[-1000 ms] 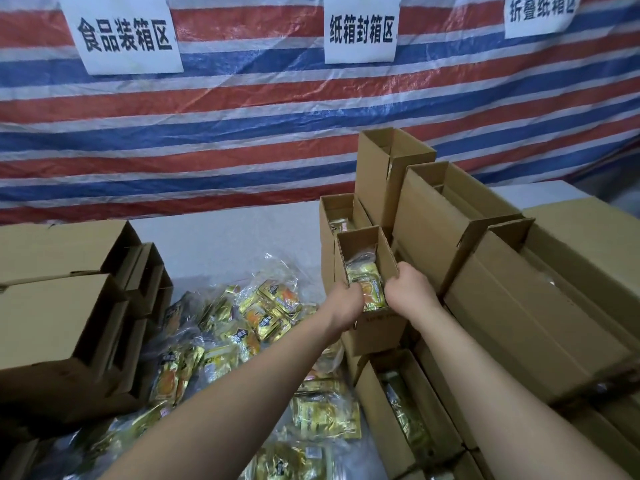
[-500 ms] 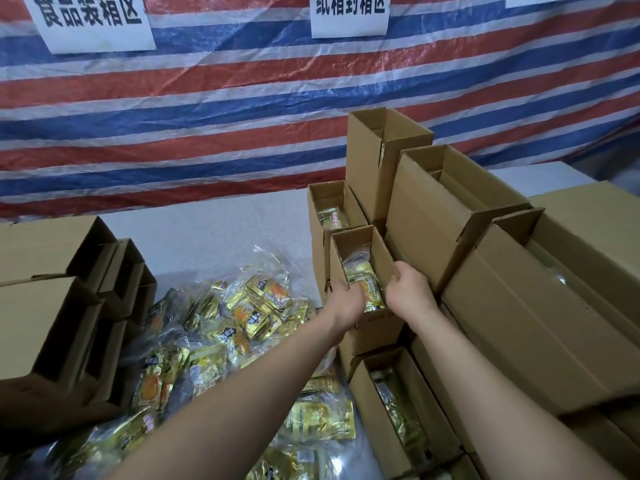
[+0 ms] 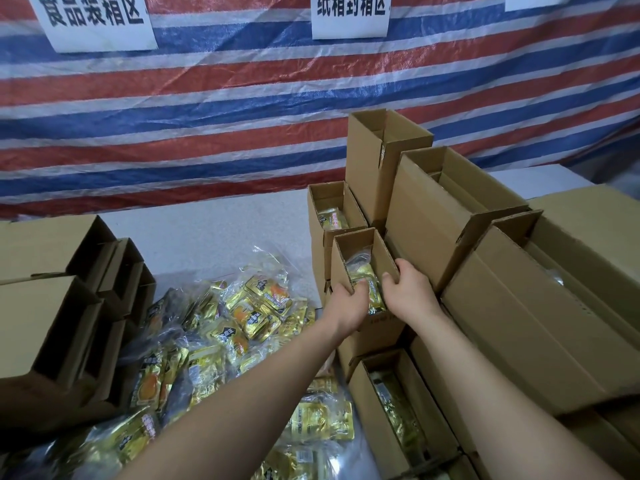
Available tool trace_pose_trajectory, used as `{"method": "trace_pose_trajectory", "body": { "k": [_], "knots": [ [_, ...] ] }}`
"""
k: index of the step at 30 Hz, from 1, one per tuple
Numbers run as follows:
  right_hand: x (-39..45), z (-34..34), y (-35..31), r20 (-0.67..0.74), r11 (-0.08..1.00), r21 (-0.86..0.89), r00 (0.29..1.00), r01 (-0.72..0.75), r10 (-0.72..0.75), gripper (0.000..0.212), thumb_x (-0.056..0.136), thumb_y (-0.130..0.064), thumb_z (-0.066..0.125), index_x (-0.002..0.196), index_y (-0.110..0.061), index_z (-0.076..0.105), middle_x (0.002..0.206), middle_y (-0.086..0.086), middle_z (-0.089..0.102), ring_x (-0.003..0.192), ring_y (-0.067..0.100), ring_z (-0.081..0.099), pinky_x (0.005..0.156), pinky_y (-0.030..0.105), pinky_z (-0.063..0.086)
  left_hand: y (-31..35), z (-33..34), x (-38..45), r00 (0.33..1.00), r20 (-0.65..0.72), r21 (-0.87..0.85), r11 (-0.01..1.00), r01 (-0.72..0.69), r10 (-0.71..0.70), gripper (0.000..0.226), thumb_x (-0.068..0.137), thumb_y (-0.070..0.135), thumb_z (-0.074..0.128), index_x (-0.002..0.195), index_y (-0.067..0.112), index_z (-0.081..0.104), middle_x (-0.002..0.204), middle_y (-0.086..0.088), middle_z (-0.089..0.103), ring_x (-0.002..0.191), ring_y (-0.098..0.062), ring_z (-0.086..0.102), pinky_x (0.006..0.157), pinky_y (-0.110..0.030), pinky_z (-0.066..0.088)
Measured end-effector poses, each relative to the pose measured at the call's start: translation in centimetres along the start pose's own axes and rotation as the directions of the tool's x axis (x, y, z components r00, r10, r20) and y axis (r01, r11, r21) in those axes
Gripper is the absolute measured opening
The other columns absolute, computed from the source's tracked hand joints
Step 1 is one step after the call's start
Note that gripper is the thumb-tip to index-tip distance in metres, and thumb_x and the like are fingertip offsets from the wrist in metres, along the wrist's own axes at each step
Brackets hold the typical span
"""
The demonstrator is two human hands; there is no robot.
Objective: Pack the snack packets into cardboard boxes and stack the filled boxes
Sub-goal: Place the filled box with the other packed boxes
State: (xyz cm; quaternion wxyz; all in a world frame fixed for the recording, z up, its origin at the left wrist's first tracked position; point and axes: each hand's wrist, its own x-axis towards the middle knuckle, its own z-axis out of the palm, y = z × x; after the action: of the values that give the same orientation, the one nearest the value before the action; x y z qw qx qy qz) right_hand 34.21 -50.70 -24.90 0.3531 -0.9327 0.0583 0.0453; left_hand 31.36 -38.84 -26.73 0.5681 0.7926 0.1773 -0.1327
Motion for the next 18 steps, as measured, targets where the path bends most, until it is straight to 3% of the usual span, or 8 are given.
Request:
{"method": "trace_pose_trajectory", "body": {
  "k": [3, 5, 9, 13, 15, 18],
  "knots": [
    [-0.3, -0.2, -0.7, -0.01, 0.996, -0.066, 0.998, 0.06, -0.061, 0.054, 0.102, -0.026, 0.05, 0.15, -0.005, 0.036, 0.146, 0.017, 0.049, 0.134, 0.033, 0.046, 0.108, 0.038, 0.039, -0.2, -0.6, -0.1, 1.0, -0.001, -0.011, 1.0, 0.002, -0.002, 0.075, 0.101, 0.057, 0.035, 0.15, 0.001, 0.028, 0.147, -0.014, 0.045, 0.132, -0.028, 0.044, 0.09, -0.027, 0.029],
    [-0.7, -0.4, -1.2, -0.028, 0.987, -0.124, 0.994, 0.101, -0.105, 0.051, 0.101, -0.025, 0.052, 0.147, -0.005, 0.04, 0.142, 0.016, 0.052, 0.131, 0.032, 0.049, 0.104, 0.036, 0.041, -0.2, -1.2, -0.5, 1.0, 0.013, -0.011, 1.0, -0.006, 0.006, 0.08, 0.1, 0.06, 0.033, 0.154, 0.002, 0.02, 0.152, -0.013, 0.041, 0.138, -0.027, 0.04, 0.095, -0.028, 0.031],
    [-1.8, -0.9, -2.5, -0.086, 0.966, -0.186, 0.976, 0.182, -0.2, 0.04, 0.1, -0.024, 0.053, 0.135, -0.006, 0.051, 0.13, 0.012, 0.056, 0.121, 0.027, 0.053, 0.091, 0.03, 0.042, -0.3, -3.8, -2.0, 0.997, 0.022, 0.068, 0.995, -0.071, 0.07, 0.078, 0.102, 0.06, 0.027, 0.157, 0.007, 0.02, 0.162, -0.012, 0.026, 0.148, -0.03, 0.027, 0.119, -0.041, 0.025],
    [-3.2, -0.6, -4.4, -0.129, 0.957, -0.16, 0.956, 0.243, -0.264, 0.035, 0.101, -0.026, 0.052, 0.131, -0.01, 0.057, 0.126, 0.007, 0.057, 0.113, 0.021, 0.054, 0.088, 0.028, 0.042, -1.3, -8.2, -4.2, 0.987, -0.017, 0.171, 0.973, -0.153, 0.158, 0.061, 0.106, 0.049, 0.026, 0.145, 0.006, 0.044, 0.149, -0.013, 0.047, 0.136, -0.028, 0.044, 0.104, -0.032, 0.033],
    [-4.0, 0.3, -5.5, -0.106, 0.952, -0.128, 0.951, 0.278, -0.292, 0.03, 0.101, -0.025, 0.052, 0.127, -0.013, 0.059, 0.122, 0.003, 0.058, 0.101, 0.014, 0.052, 0.082, 0.026, 0.043, -2.3, -10.7, -5.5, 0.982, -0.039, 0.202, 0.964, -0.174, 0.185, 0.049, 0.107, 0.044, 0.029, 0.131, 0.011, 0.056, 0.132, -0.015, 0.058, 0.121, -0.028, 0.053, 0.094, -0.029, 0.036],
    [-5.3, 2.6, -7.5, -0.031, 0.949, -0.086, 0.951, 0.303, -0.307, 0.026, 0.1, -0.026, 0.051, 0.12, -0.015, 0.063, 0.114, 0.0, 0.06, 0.094, 0.014, 0.051, 0.074, 0.027, 0.041, -4.2, -14.3, -7.3, 0.973, -0.11, 0.247, 0.954, -0.171, 0.203, 0.035, 0.105, 0.036, 0.035, 0.105, 0.012, 0.06, 0.106, -0.01, 0.062, 0.099, -0.026, 0.058, 0.088, -0.034, 0.045]
  ]
}}
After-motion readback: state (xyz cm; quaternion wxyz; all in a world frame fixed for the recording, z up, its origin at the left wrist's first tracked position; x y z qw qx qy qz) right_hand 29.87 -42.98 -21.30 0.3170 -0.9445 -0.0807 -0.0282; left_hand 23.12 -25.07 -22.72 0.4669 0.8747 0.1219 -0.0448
